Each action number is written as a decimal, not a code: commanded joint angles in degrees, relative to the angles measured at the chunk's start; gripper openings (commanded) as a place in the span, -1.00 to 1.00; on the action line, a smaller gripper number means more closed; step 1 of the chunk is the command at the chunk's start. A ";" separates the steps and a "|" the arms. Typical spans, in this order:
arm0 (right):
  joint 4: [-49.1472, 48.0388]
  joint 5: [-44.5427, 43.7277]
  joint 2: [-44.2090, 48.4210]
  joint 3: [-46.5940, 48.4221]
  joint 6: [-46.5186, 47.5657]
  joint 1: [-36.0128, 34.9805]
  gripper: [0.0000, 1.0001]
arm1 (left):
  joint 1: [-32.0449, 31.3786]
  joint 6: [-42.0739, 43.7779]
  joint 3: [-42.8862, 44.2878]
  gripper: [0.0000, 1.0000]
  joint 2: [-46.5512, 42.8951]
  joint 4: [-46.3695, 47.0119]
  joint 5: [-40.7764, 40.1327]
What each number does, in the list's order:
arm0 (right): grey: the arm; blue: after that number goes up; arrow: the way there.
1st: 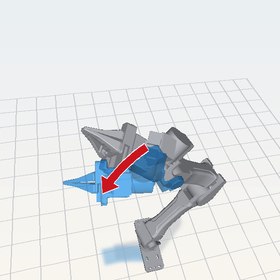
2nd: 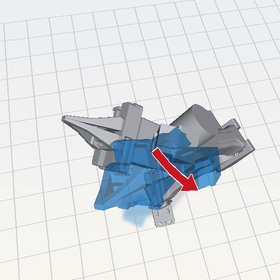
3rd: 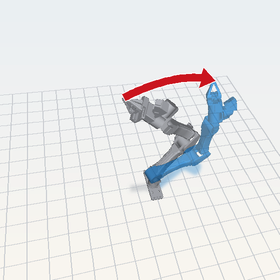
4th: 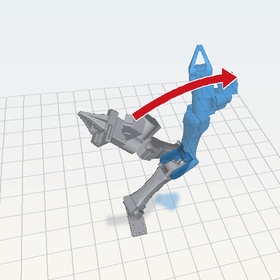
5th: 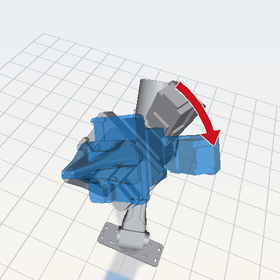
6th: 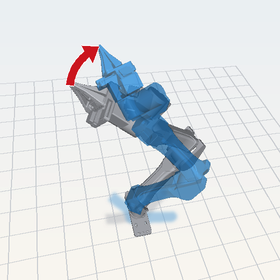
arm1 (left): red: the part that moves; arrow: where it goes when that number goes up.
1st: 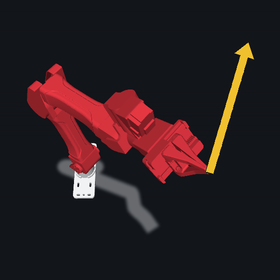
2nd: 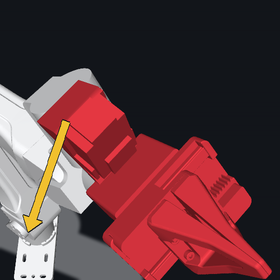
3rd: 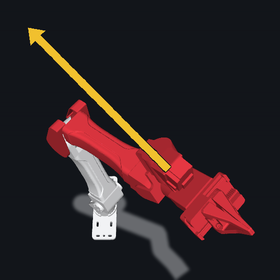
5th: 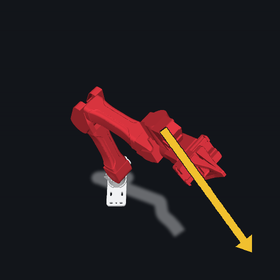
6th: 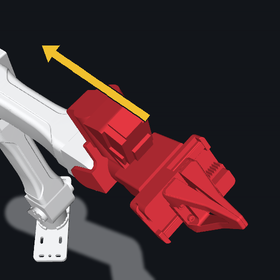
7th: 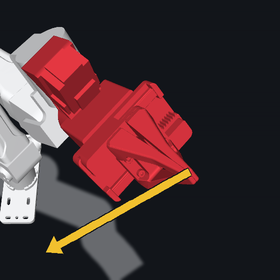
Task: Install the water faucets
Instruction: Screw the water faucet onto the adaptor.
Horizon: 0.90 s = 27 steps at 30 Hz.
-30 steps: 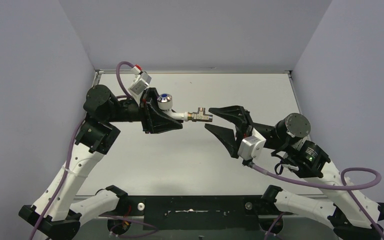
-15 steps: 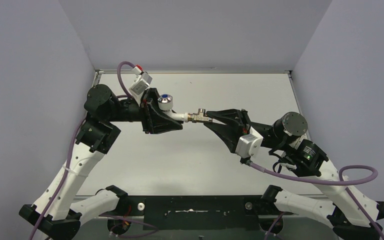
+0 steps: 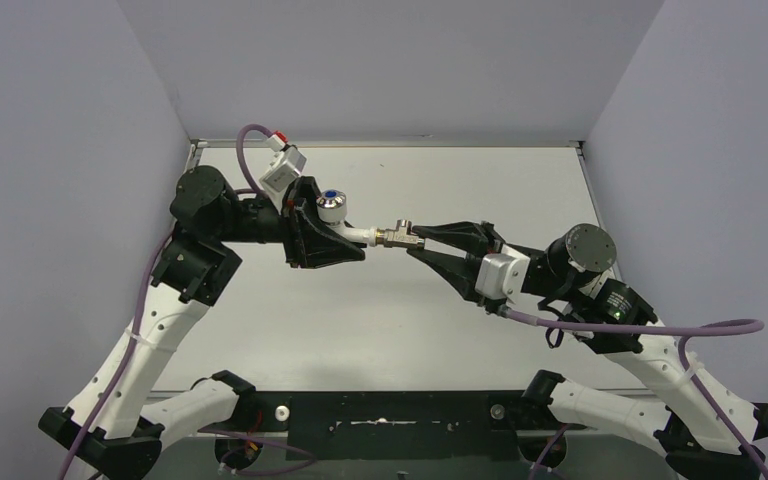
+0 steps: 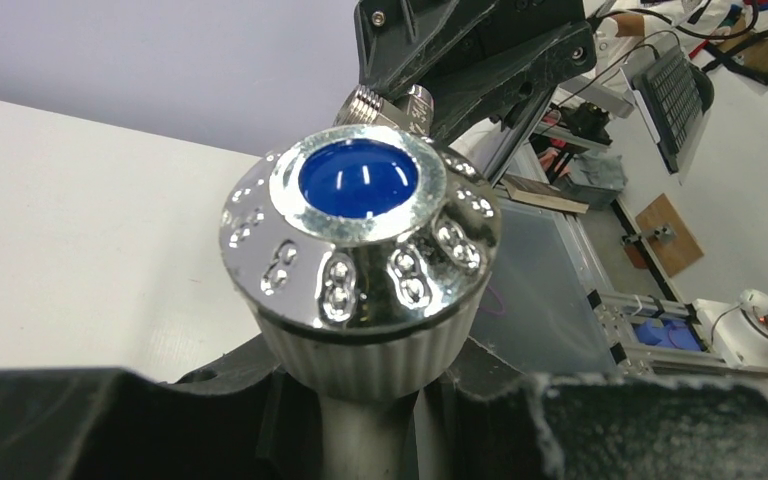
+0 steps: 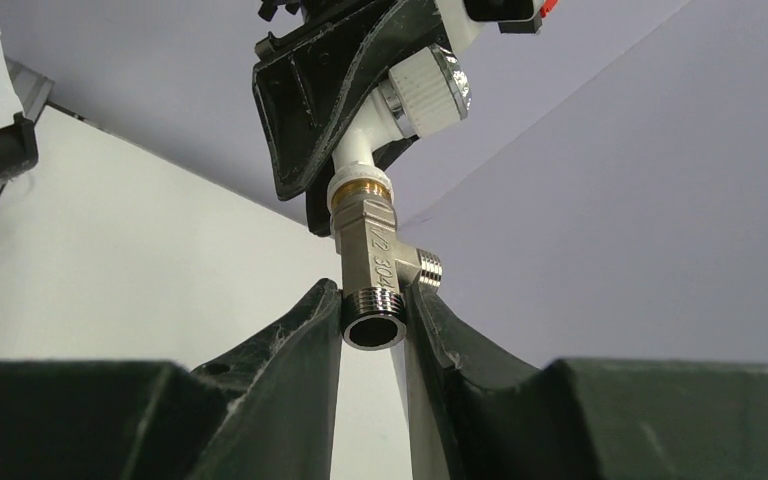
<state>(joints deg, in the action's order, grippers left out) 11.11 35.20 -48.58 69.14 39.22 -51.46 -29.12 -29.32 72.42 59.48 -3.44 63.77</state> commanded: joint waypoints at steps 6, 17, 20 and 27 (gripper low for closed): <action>-6.62 -3.80 -0.73 1.37 -17.56 -0.50 -1.00 | 0.12 9.62 6.83 -1.00 0.69 -5.90 1.55; -14.34 -11.81 0.83 -2.81 -43.41 -0.49 -1.00 | 0.47 21.23 14.12 -1.00 2.62 -16.31 -0.32; -15.18 -13.88 1.20 -3.07 -49.94 -0.51 -1.00 | 0.47 24.84 15.93 -1.00 3.45 -19.11 -0.36; -14.88 -17.40 0.71 -2.50 -63.22 -0.62 -1.00 | 0.47 32.59 18.27 -1.00 4.82 -24.91 -0.34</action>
<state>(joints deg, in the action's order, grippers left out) 0.84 23.07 -48.14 65.52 -12.88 -51.83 -28.67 -3.99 86.89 63.94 -25.52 63.44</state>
